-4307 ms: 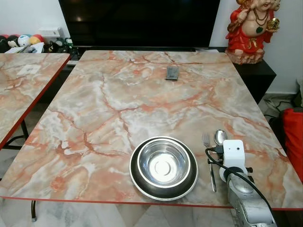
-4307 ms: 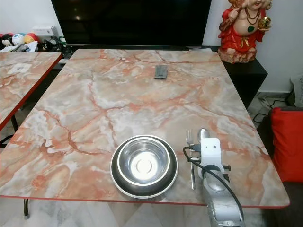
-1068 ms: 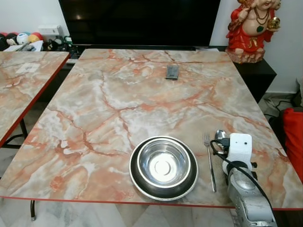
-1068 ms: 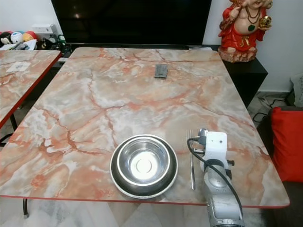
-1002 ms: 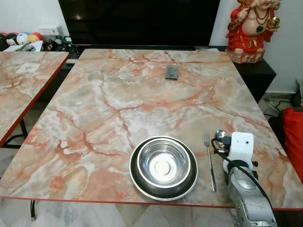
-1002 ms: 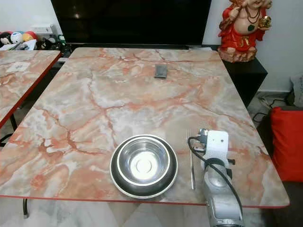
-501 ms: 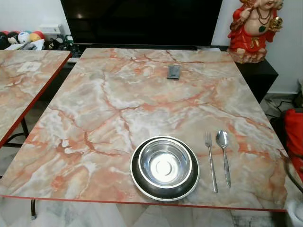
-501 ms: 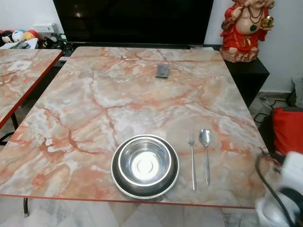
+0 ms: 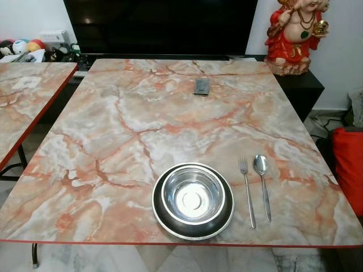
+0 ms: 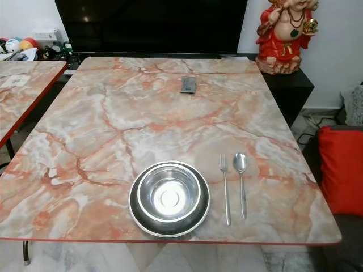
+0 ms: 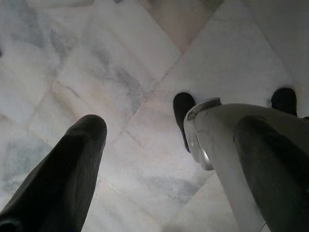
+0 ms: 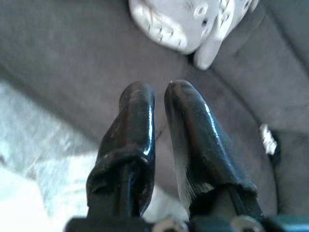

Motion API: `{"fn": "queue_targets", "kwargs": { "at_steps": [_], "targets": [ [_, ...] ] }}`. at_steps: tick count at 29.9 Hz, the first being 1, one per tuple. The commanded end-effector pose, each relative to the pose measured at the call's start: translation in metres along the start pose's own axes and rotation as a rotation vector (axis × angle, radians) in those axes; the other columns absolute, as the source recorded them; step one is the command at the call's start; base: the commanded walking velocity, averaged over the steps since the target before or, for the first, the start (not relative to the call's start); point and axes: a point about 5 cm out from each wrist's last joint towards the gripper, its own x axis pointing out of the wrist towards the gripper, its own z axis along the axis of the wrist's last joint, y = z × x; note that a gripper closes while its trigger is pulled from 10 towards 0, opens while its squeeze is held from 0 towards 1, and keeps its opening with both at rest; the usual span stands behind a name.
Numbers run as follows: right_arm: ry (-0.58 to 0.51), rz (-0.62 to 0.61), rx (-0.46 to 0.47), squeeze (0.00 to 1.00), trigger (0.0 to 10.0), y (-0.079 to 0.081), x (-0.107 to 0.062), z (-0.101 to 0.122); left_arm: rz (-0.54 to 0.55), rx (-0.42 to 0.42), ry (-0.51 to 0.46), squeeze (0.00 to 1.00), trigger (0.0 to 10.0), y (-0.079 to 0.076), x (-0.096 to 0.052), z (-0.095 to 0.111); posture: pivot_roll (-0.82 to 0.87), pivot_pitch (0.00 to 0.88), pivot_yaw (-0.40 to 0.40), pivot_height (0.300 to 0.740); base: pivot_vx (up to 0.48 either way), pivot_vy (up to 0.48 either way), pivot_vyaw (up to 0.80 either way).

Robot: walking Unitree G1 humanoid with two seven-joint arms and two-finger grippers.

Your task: Setting the table

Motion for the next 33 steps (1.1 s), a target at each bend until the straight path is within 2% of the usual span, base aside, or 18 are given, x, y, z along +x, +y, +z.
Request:
{"fn": "queue_targets", "kwargs": {
  "at_steps": [1, 5, 7, 8, 9, 11, 15, 19, 21, 22, 23, 24, 26, 27, 28, 31, 33],
  "targets": [
    [0.09, 0.05, -0.017, 0.0, 10.0, 0.009, -0.002, -0.015, -0.003, 0.012, 0.035, 0.0, 10.0, -0.002, -0.002, -0.008, -0.08, 0.102, -0.025, 0.74, 0.0, 0.0, 0.0],
    [0.143, 0.107, -0.045, 0.0, 10.0, 0.02, -0.002, -0.025, -0.001, 0.005, 0.03, 0.0, 10.0, -0.003, -0.001, -0.006, -0.08, 0.101, -0.029, 0.74, 0.0, 0.0, 0.0],
    [0.183, 0.224, -0.085, 0.0, 10.0, 0.038, 0.002, -0.034, -0.001, 0.004, 0.031, 0.0, 10.0, -0.004, -0.001, -0.006, -0.08, 0.1, -0.035, 0.74, 0.0, 0.0, 0.0],
    [0.183, 0.224, -0.085, 0.0, 10.0, 0.038, 0.002, -0.034, -0.001, 0.004, 0.031, 0.0, 10.0, -0.004, -0.001, -0.006, -0.08, 0.1, -0.035, 0.74, 0.0, 0.0, 0.0],
    [0.224, 0.264, -0.111, 0.0, 10.0, 0.046, 0.006, -0.043, 0.0, 0.001, 0.031, 0.0, 10.0, -0.005, -0.001, -0.006, -0.07, 0.096, -0.037, 0.74, 0.0, 0.0, 0.0],
    [0.252, 0.256, -0.129, 0.0, 10.0, 0.047, 0.009, -0.049, 0.002, -0.004, 0.03, 0.0, 10.0, -0.006, -0.001, -0.006, -0.06, 0.094, -0.044, 0.74, 0.0, 0.0, 0.0],
    [0.284, 0.341, -0.18, 0.0, 10.0, 0.061, 0.01, -0.062, 0.007, -0.012, 0.029, 0.0, 10.0, -0.006, 0.0, -0.006, -0.06, 0.09, -0.047, 0.74, 0.0, 0.0, 0.0],
    [0.332, 0.433, -0.194, 0.0, 10.0, 0.084, 0.01, -0.073, 0.01, -0.018, 0.029, 0.0, 10.0, -0.006, -0.001, -0.006, -0.06, 0.089, -0.048, 0.74, 0.0, 0.0, 0.0],
    [0.342, 0.567, -0.251, 0.0, 10.0, 0.101, 0.008, -0.081, 0.011, -0.019, 0.028, 0.0, 10.0, -0.006, -0.001, -0.006, -0.05, 0.089, -0.053, 0.74, 0.0, 0.0, 0.0],
    [0.334, 0.645, -0.326, 0.0, 10.0, 0.113, 0.009, -0.088, 0.015, -0.025, 0.027, 0.0, 10.0, -0.006, -0.001, -0.006, -0.04, 0.09, -0.053, 0.74, 0.0, 0.0, 0.0],
    [0.334, 0.645, -0.326, 0.0, 10.0, 0.113, 0.009, -0.088, 0.015, -0.025, 0.027, 0.0, 10.0, -0.006, -0.001, -0.006, -0.04, 0.09, -0.053, 0.74, 0.0, 0.0, 0.0],
    [0.323, 0.709, -0.378, 0.0, 10.0, 0.119, 0.008, -0.092, 0.017, -0.028, 0.025, 0.0, 10.0, -0.005, -0.001, -0.007, -0.04, 0.09, -0.052, 0.74, 0.0, 0.0, 0.0],
    [0.313, 0.72, -0.388, 0.0, 10.0, 0.121, 0.008, -0.093, 0.019, -0.029, 0.025, 0.0, 10.0, -0.005, -0.001, -0.007, -0.04, 0.09, -0.052, 0.74, 0.0, 0.0, 0.0],
    [0.079, 0.852, -0.568, 0.0, 10.0, 0.138, 0.001, -0.09, 0.02, -0.027, 0.025, 0.0, 10.0, -0.005, -0.001, -0.006, -0.04, 0.086, -0.047, 0.74, 0.0, 0.0, 0.0],
    [0.079, 0.852, -0.568, 0.0, 10.0, 0.138, 0.001, -0.09, 0.02, -0.027, 0.025, 0.0, 10.0, -0.005, -0.001, -0.006, -0.04, 0.086, -0.047, 0.74, 0.0, 0.0, 0.0],
    [0.089, 0.965, -0.421, 0.0, 10.0, 0.151, -0.01, -0.092, 0.026, -0.028, 0.026, 0.0, 10.0, -0.002, -0.001, -0.005, -0.03, 0.08, -0.037, 0.74, 0.0, 0.0, 0.0],
    [0.091, 1.015, -0.433, 0.0, 10.0, 0.154, -0.015, -0.096, 0.03, -0.028, 0.025, 0.0, 10.0, -0.001, 0.0, -0.004, -0.03, 0.077, -0.036, 0.74, 0.0, 0.0, 0.0]
  ]
}}
